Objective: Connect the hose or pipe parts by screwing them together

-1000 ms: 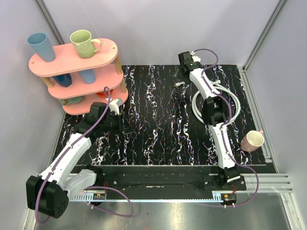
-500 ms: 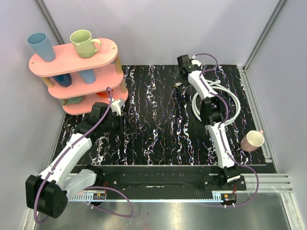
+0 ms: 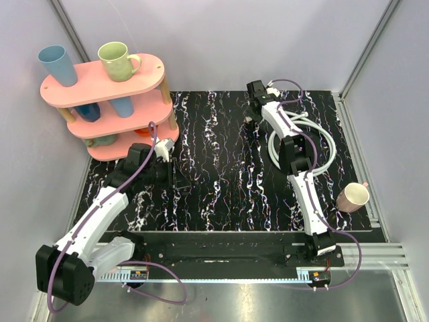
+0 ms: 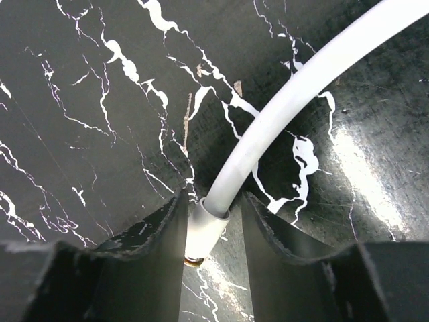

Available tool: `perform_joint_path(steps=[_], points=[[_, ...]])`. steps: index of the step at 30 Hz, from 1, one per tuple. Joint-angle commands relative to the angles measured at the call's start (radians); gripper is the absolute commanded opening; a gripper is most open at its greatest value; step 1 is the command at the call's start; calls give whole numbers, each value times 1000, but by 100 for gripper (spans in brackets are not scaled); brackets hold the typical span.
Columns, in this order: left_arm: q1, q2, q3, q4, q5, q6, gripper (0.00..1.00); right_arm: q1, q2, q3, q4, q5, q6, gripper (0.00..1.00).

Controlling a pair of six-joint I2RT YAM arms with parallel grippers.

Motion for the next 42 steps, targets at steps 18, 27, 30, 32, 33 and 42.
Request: perform_joint_path(steps=[18, 27, 30, 32, 33, 42], points=[[-5, -40, 16, 42, -21, -11, 0, 157, -531, -855, 422, -199, 147, 36], [-4, -59, 21, 8, -118, -21, 0, 269, -709, -1156, 604, -208, 267, 39], [-5, -78, 19, 2, -152, -25, 0, 286, -745, -1237, 677, -257, 355, 40], [-4, -89, 19, -3, -169, -29, 0, 302, -768, -1326, 751, -271, 406, 41], [-5, -90, 22, -6, -188, -31, 0, 318, -788, -1346, 814, -269, 443, 41], [-4, -92, 33, -41, -288, -61, 0, 362, -880, -1357, 828, -268, 349, 53]])
